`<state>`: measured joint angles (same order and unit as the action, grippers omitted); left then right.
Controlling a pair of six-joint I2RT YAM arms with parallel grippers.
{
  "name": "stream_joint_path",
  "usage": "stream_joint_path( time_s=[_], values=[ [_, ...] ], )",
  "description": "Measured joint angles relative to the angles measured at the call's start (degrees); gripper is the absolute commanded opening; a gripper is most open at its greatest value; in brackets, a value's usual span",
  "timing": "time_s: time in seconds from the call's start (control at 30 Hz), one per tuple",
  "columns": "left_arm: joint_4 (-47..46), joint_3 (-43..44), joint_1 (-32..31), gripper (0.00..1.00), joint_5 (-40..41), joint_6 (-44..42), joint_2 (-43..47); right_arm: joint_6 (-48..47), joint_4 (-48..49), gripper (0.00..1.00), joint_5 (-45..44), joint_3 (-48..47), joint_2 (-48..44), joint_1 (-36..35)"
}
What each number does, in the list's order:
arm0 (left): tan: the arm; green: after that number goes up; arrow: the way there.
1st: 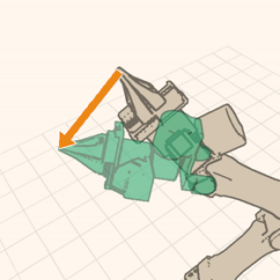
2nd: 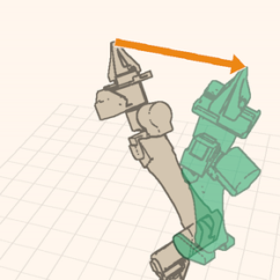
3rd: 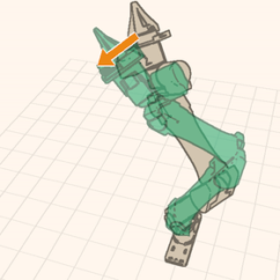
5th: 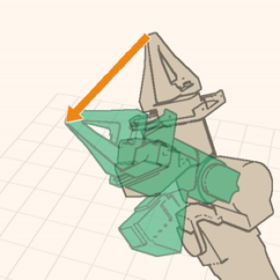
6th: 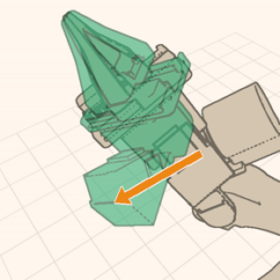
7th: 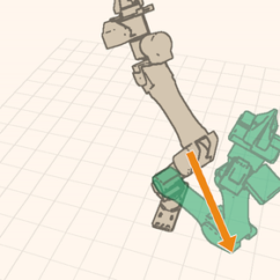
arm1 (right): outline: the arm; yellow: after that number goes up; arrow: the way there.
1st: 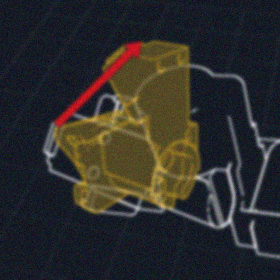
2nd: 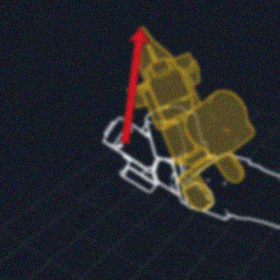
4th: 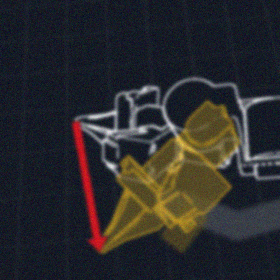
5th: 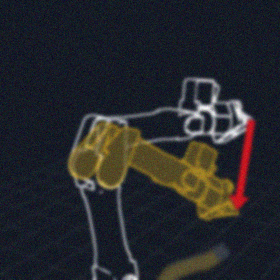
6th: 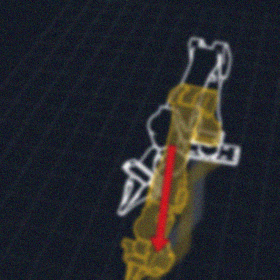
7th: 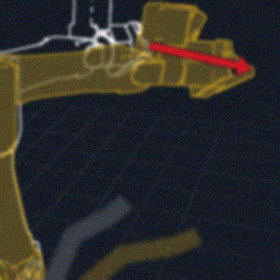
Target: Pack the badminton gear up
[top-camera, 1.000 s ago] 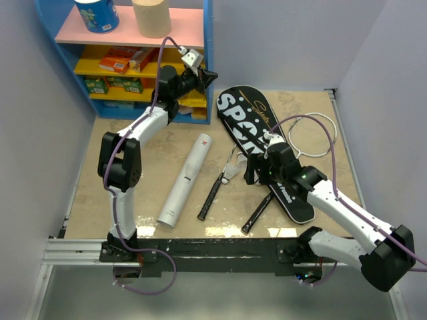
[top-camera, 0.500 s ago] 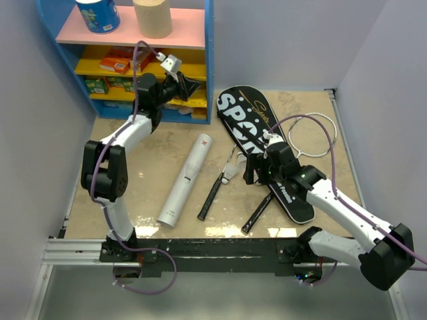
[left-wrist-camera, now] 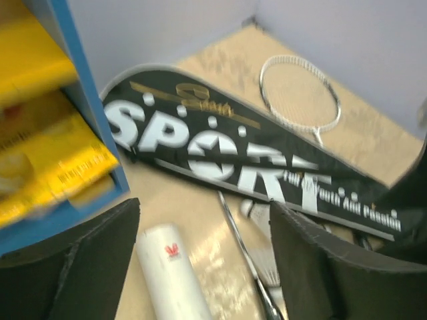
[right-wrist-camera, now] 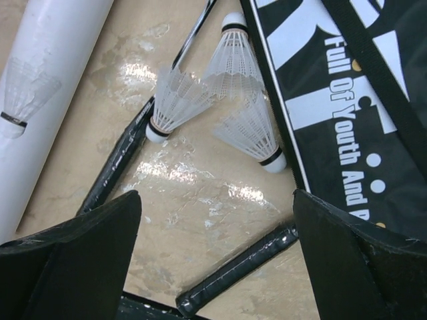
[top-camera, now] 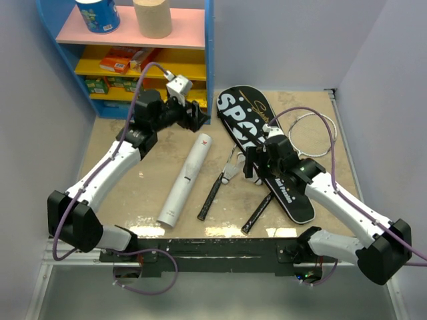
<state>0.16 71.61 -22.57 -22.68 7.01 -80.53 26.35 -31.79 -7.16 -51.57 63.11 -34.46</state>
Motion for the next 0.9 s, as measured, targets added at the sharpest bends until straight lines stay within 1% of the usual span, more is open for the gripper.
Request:
stream_joint_path(
  time_s=[0.03, 0.07, 0.17, 0.27, 0.47, 0.53, 0.77, 0.9],
  values=[
    [1.9, -1.6, -1.3, 0.93, 1.4, -0.5, 0.7, -0.2, -0.5, 0.99, -0.9, -1.0, 0.8, 0.0],
    [2.6, -3.2, -2.3, 1.0, 2.5, -0.7, 1.0, -0.4, -1.0, 0.99, -1.5, -2.1, 1.6, 0.0],
    [6.3, -8.5, -4.2, 1.0, 6.4, -0.6, 1.0, -0.5, -2.0, 0.99, -2.8, -4.2, 2.9, 0.0],
    [9.4, -10.2, -4.6, 1.0, 10.6, -0.5, -0.3, -0.5, -2.4, 0.99, -3.0, -5.0, 3.1, 0.0],
    [11.9, -7.4, -4.6, 1.0, 18.6, -0.6, -7.6, -0.4, -3.0, 0.99, -2.7, -5.0, 3.3, 0.0],
    [11.6, -7.0, -4.6, 1.0, 19.6, -0.6, -9.7, -0.4, -3.0, 0.99, -2.7, -5.0, 3.3, 0.0],
    [10.9, -3.1, -4.6, 1.0, 19.7, -0.8, -18.2, -0.4, -3.0, 0.99, -2.6, -5.0, 3.3, 0.0],
    [10.2, -1.7, -4.6, 1.0, 19.2, -0.9, -21.4, -0.4, -3.1, 0.99, -2.7, -5.0, 3.3, 0.0]
  ],
)
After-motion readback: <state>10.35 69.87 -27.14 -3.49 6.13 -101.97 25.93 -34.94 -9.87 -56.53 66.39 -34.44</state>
